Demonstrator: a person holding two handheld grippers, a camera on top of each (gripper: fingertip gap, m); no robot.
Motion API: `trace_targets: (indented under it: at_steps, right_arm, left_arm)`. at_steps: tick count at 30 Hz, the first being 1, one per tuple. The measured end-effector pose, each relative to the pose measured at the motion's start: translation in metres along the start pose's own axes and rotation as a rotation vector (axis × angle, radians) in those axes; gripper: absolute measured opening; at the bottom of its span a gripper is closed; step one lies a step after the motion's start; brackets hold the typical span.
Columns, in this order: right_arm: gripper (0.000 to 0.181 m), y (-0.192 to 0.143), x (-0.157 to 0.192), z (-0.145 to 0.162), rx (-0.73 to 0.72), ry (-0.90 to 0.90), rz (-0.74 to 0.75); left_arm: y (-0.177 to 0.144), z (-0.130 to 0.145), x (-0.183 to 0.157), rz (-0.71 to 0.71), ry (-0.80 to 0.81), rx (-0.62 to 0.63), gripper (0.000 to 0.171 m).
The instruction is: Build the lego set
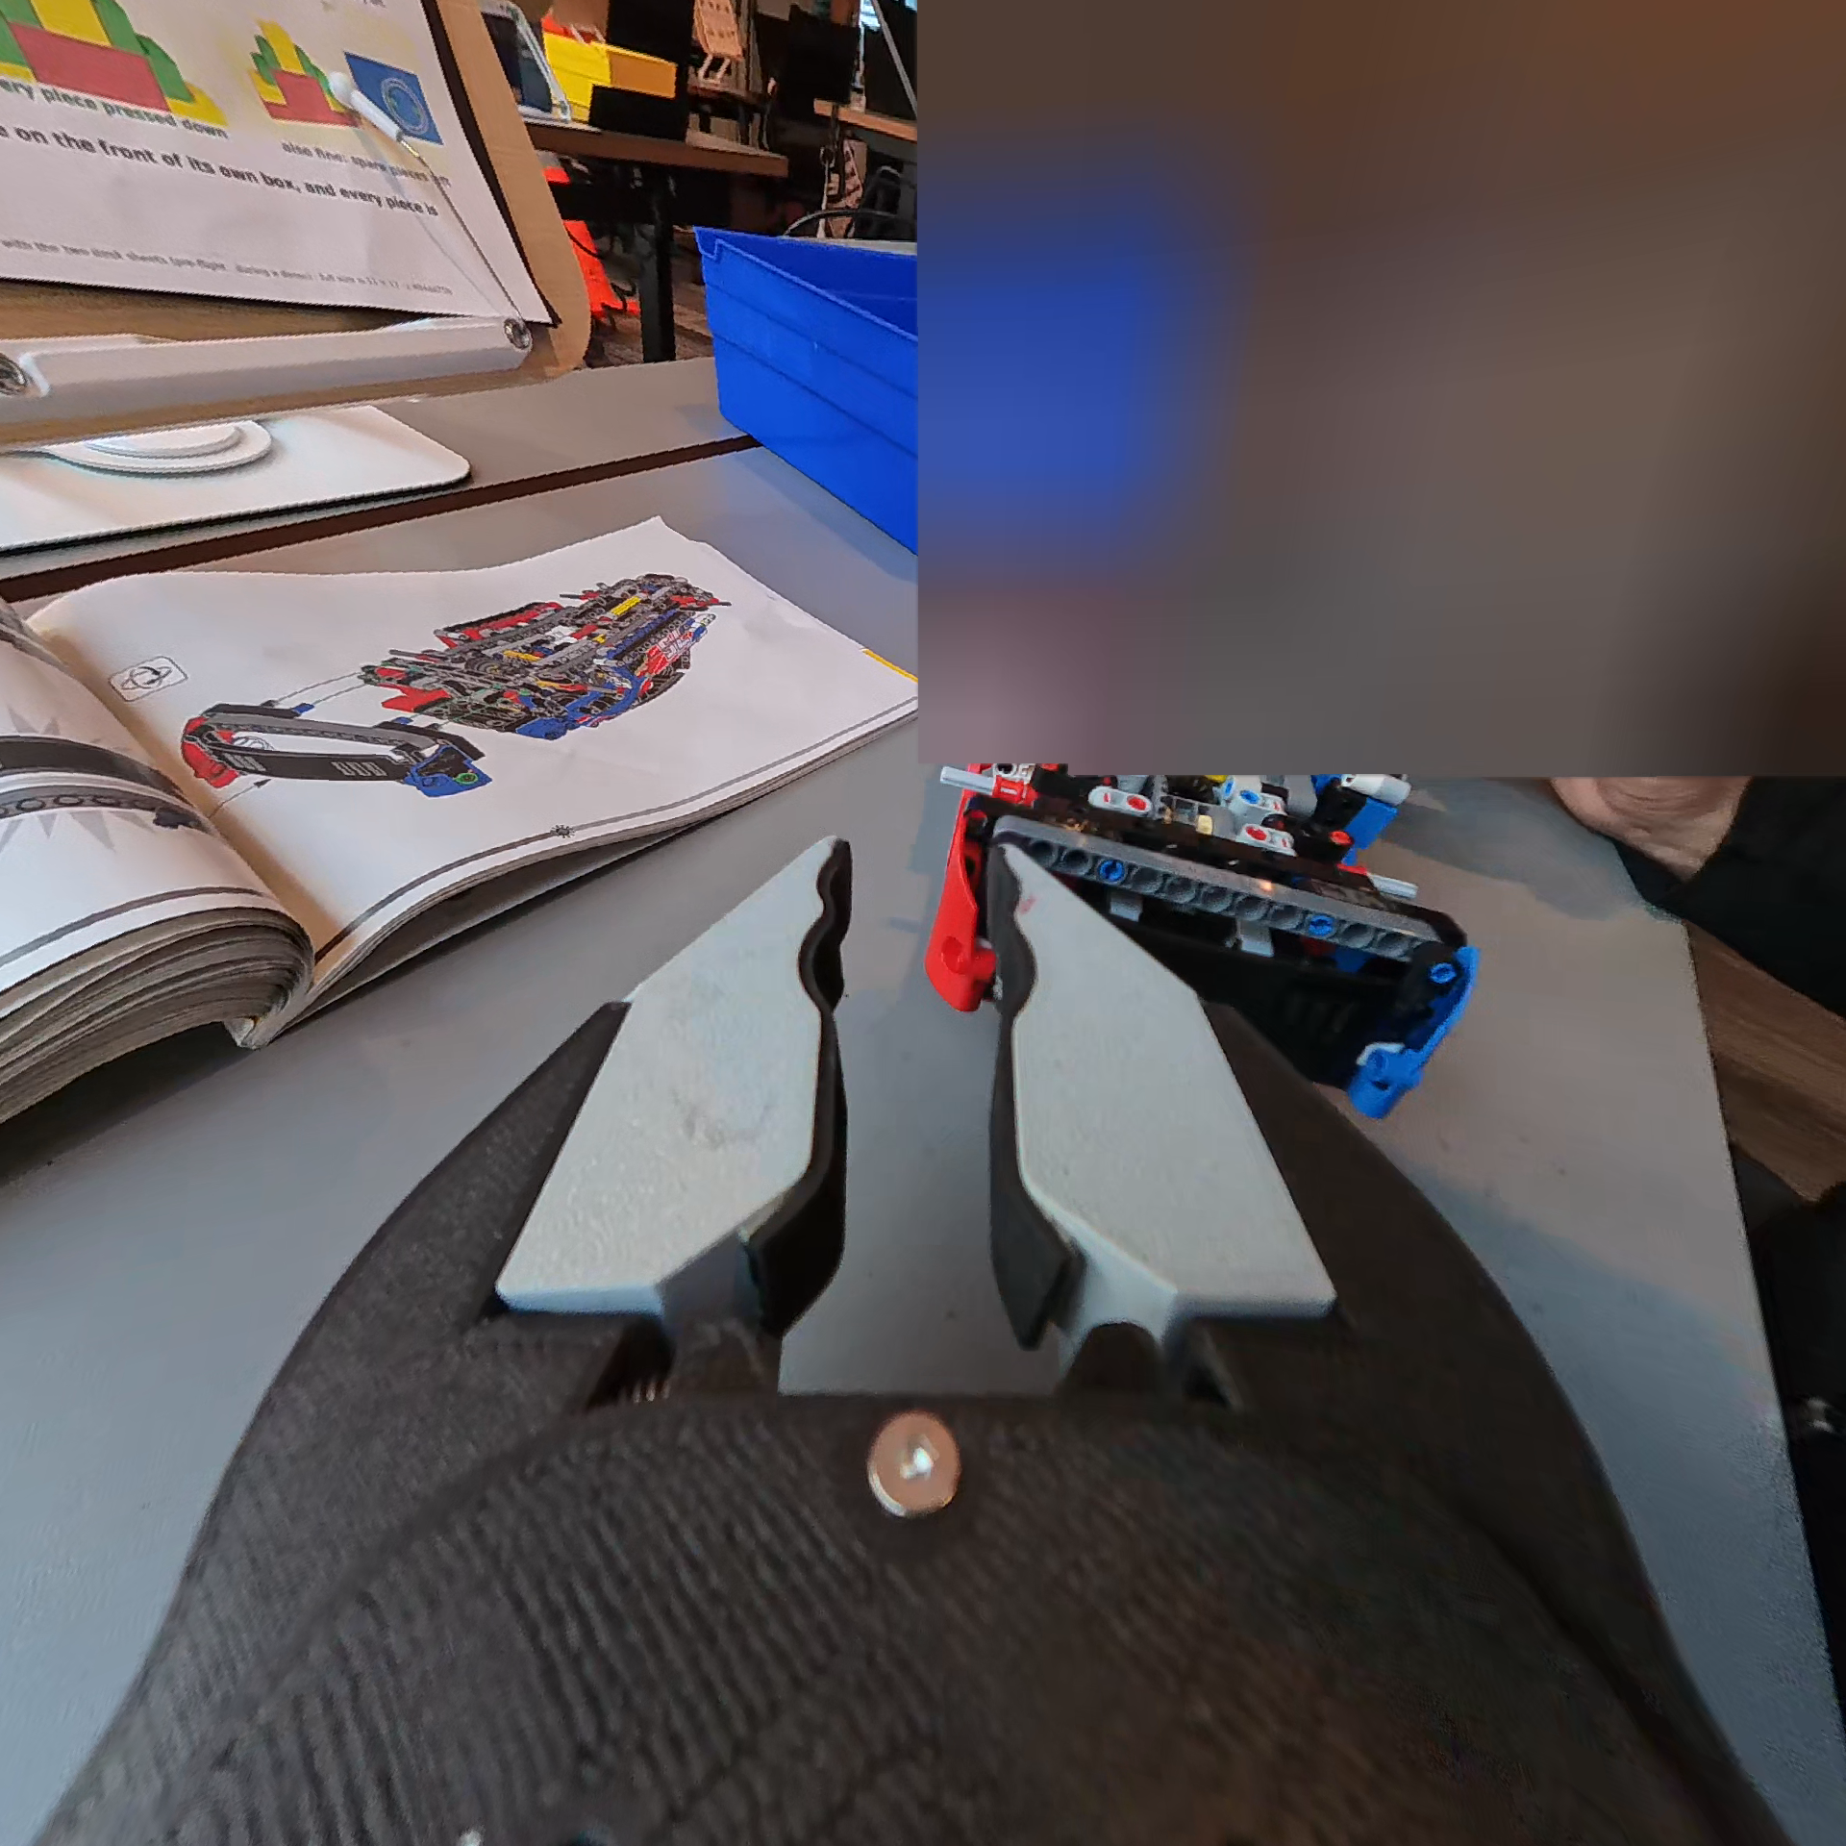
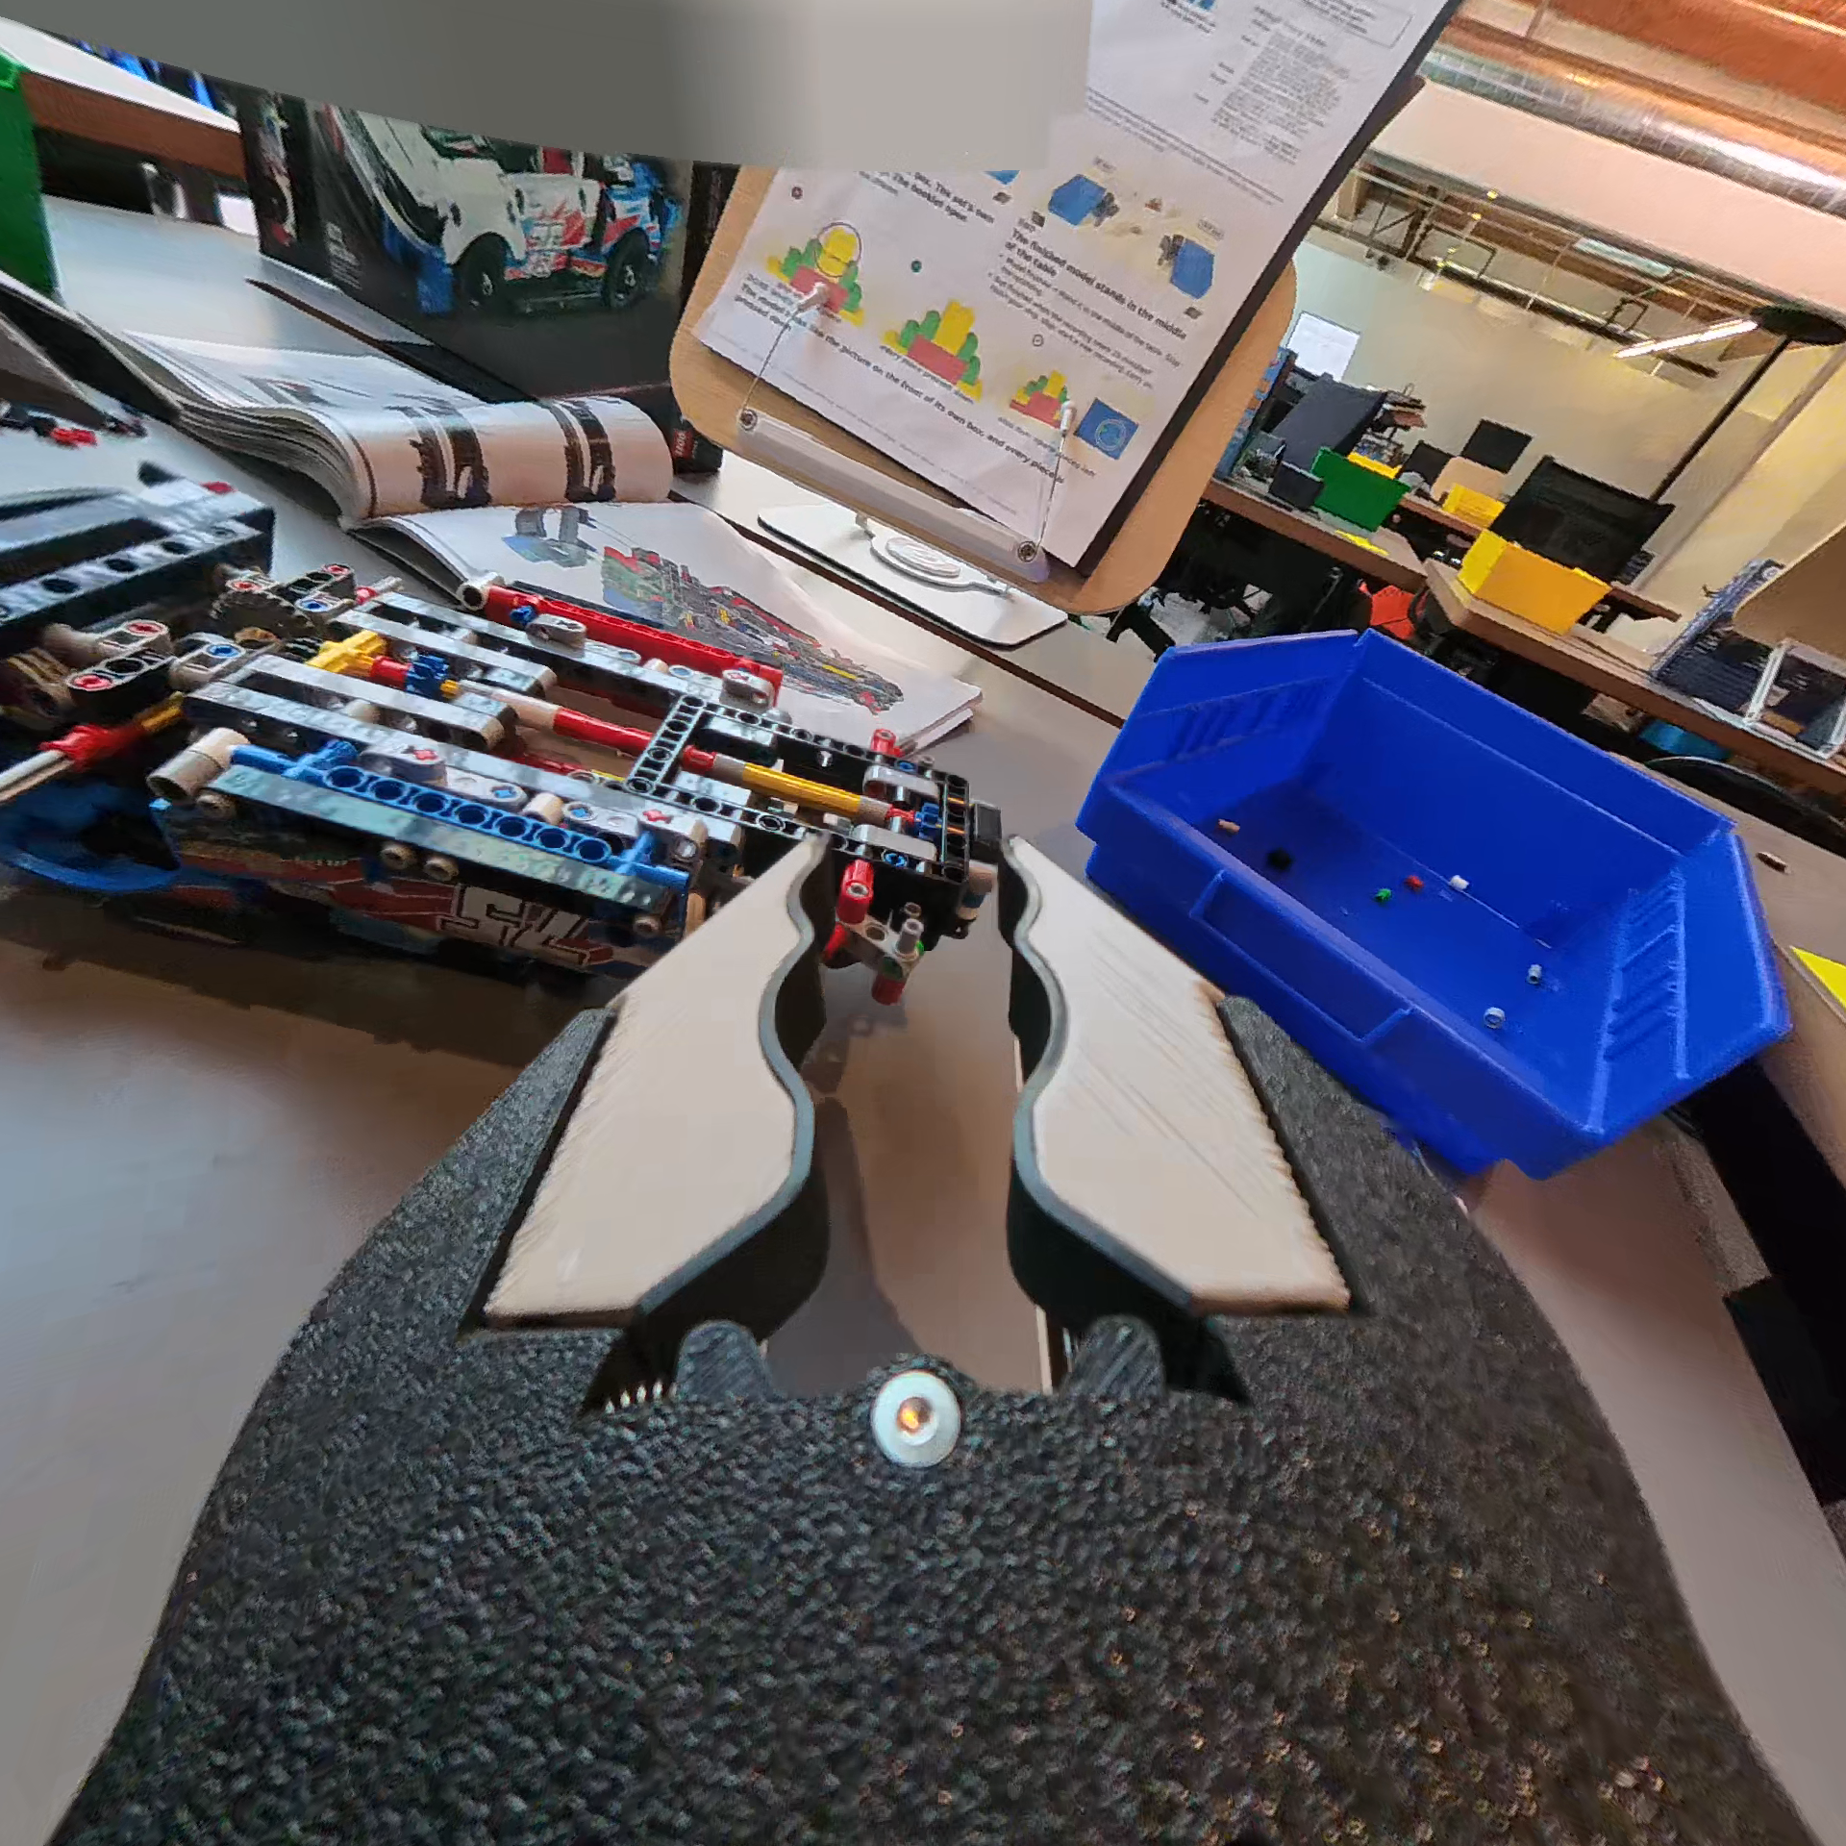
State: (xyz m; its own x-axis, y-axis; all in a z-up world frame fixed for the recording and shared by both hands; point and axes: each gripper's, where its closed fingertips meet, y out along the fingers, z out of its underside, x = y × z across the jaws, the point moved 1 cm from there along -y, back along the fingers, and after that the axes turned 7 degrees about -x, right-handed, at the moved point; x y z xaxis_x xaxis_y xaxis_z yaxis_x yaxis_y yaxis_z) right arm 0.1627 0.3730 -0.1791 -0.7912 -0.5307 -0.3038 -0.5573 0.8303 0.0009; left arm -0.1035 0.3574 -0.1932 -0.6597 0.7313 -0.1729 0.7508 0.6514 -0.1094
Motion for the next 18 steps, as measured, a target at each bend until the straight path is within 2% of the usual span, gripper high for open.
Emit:
trace_targets:
  at_steps: [9, 18]
  right_arm:
    - [0.032, 0.009, -0.025, 0.007, 0.017, 0.081, 0.082]
    - [0.03, 0.011, -0.028, 0.006, 0.006, 0.096, 0.085]
  left_arm:
    - [-0.003, -0.006, -0.005, 0.048, 0.021, -0.05, 0.023]
    - [-0.005, -0.009, -0.001, 0.051, -0.028, -0.073, 0.023]
